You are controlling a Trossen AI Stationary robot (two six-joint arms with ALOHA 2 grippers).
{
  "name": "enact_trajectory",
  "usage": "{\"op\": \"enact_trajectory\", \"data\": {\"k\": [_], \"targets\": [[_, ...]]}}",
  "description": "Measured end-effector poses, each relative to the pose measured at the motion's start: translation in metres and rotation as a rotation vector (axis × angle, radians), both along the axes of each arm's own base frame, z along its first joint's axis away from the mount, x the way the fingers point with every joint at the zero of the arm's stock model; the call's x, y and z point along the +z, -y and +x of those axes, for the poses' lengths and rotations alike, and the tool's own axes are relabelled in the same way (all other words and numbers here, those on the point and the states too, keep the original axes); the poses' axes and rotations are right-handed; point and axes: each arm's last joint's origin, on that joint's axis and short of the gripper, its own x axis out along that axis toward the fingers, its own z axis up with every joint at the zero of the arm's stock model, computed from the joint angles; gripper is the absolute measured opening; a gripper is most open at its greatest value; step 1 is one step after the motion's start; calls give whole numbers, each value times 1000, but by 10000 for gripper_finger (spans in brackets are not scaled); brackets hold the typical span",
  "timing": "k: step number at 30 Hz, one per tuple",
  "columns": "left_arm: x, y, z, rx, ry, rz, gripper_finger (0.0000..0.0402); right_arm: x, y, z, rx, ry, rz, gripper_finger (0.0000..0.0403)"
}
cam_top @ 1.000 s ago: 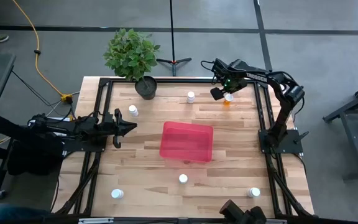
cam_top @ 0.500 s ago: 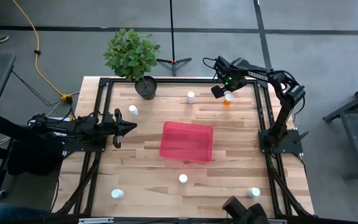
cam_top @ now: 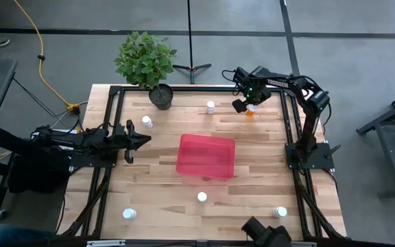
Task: Pick and place pill bottles into a basket
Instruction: Put the orange medicine bottle into the bin
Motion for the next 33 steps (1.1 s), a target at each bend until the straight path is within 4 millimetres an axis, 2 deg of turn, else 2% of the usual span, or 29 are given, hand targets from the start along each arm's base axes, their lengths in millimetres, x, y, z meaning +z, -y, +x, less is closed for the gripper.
{"op": "enact_trajectory", "data": {"k": [9,33], "targets": [[0,0,0,0,0,-1,58,-1,-3,-5,39,-90,16,323],[0,0,0,0,0,-1,58,-1,-2,-3,19,-50,10,321]]}}
